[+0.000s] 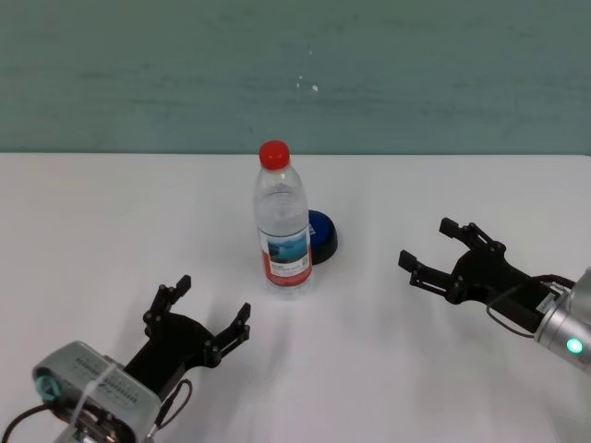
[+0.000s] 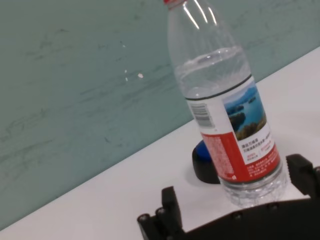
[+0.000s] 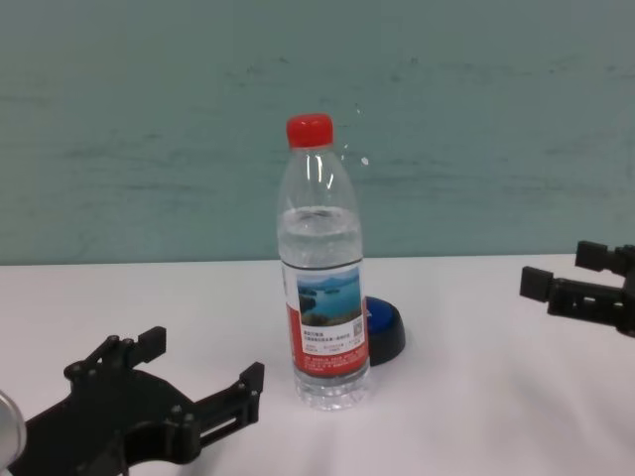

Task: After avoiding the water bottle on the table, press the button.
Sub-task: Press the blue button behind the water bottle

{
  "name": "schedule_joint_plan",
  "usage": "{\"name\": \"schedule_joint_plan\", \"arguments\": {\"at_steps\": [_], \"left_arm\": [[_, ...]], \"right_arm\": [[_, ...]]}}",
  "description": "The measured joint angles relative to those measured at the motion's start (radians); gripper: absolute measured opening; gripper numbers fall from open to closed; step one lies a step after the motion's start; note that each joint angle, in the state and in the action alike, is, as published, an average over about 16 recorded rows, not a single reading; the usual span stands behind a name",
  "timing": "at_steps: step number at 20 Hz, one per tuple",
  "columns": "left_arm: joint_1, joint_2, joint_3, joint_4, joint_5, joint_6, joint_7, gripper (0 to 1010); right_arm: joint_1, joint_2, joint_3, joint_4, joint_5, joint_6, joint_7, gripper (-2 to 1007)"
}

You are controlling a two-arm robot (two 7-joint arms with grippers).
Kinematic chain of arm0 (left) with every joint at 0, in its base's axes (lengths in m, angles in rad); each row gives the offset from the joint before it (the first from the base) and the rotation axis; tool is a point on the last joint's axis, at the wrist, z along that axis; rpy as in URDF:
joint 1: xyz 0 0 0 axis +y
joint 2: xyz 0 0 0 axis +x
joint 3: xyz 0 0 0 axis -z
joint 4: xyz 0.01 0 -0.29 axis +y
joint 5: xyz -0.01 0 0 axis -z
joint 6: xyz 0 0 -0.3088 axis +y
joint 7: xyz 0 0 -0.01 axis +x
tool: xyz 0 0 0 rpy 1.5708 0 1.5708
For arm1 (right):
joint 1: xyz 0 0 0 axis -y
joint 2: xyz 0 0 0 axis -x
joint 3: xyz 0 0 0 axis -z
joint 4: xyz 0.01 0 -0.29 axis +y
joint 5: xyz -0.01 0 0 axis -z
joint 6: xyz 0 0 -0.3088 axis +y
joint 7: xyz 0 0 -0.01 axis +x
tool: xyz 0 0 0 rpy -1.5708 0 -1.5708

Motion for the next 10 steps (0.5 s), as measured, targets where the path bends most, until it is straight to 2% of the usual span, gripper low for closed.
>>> {"name": "schedule_joint_plan", "arguments": {"at_steps": [5,10], "left_arm": [[0.0,0.0,0.0,0.0,0.0,0.0,0.0,1000],[0.0,0.0,0.0,0.0,0.0,0.0,0.0,1000]], "right_arm": [[0.008,0.01,-0.003,0.019,0.01,0.002,0.013,1004],[0.015,0.023,-0.017,0.034,0.014,0.014,0.029,1004]]}}
